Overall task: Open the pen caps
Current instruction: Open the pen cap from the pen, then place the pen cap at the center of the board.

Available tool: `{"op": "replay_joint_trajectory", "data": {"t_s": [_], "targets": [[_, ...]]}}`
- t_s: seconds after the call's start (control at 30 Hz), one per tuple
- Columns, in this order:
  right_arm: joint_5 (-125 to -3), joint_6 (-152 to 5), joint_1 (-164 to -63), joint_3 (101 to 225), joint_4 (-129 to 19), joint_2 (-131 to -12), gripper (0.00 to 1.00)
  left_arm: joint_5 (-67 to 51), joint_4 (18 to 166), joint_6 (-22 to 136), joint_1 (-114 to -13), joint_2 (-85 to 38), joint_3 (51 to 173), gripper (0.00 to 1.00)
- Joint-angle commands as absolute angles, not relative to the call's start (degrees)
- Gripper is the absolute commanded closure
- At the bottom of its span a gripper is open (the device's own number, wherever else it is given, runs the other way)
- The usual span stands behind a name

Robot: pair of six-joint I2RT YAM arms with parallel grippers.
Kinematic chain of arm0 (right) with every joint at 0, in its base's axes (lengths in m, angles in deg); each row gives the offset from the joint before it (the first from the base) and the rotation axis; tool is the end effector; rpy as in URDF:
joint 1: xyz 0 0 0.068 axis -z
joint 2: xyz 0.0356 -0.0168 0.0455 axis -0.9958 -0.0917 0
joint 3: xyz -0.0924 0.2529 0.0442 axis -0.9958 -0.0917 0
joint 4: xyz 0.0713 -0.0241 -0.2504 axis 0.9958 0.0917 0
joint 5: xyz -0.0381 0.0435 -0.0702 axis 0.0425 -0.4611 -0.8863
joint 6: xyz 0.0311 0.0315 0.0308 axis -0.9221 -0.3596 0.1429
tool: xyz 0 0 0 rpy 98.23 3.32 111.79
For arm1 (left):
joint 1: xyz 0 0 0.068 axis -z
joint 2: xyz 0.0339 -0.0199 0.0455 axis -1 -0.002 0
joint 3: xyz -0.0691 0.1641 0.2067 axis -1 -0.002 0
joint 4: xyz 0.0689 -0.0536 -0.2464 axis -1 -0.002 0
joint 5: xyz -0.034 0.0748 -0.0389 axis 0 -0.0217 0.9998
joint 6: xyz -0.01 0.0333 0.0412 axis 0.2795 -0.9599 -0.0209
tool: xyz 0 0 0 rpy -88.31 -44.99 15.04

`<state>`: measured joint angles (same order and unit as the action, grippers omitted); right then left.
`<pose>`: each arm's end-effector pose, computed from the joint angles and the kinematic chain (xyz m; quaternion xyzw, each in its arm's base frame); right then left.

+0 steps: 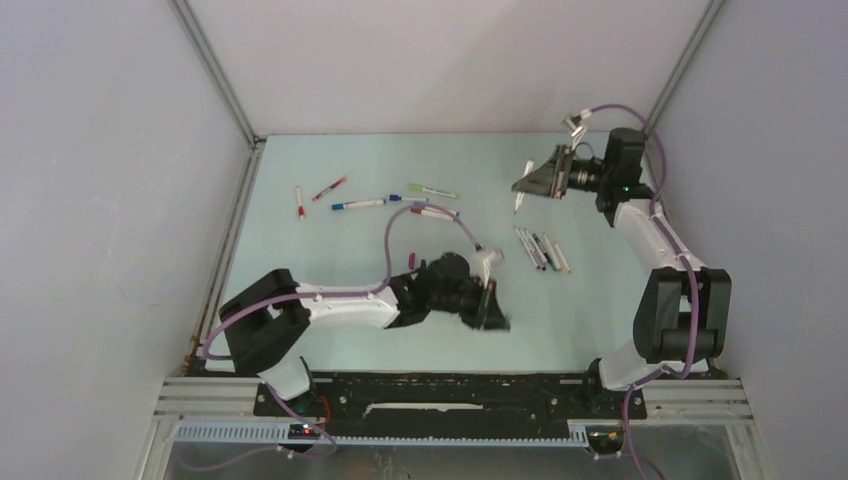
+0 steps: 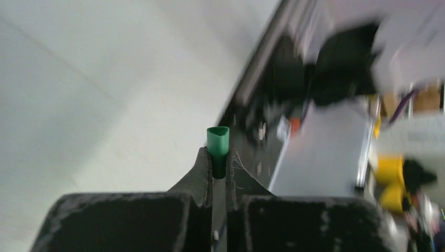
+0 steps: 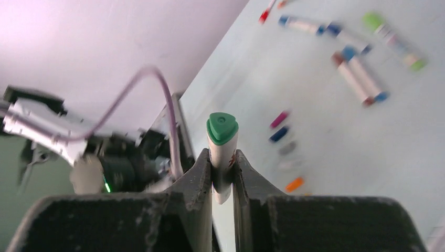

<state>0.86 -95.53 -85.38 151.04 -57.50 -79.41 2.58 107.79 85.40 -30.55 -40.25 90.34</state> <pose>0.3401 0.0378 0.2942 -0.1547 0.7309 0.5917 0.3027 0.1690 -0.3074 0.2178 0.2260 0.7980 -0.5011 0.2471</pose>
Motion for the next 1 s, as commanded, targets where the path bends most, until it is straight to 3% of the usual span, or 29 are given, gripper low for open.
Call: {"op": "replay_joint_trajectory", "data": {"t_s": [0.0,0.23,0.47,0.63,0.97], "targets": [[-3.0,-94.1,-83.8,158.7,-60.2,-80.2,1.0,11.6,96.1,82.3,-27.2,-40.4,87.2,1.0],[-8.7,-81.4,-82.7,159.3,-46.1,-79.8,1.0,4.8,95.7,81.9,-27.2,-35.1,85.8,1.0],[-15.6,-62.7,-75.3,159.4,-27.8,-80.3,1.0,-12.6,83.9,80.4,-27.4,-32.8,91.5,1.0],[-24.6,-54.0,-73.4,159.3,-18.6,-82.1,0.99,-22.4,74.1,79.9,-27.4,-37.3,101.3,1.0],[-37.7,-49.7,-72.0,159.4,-14.8,-86.0,0.97,-27.1,59.1,83.0,-28.4,-52.4,120.4,1.0]]}}
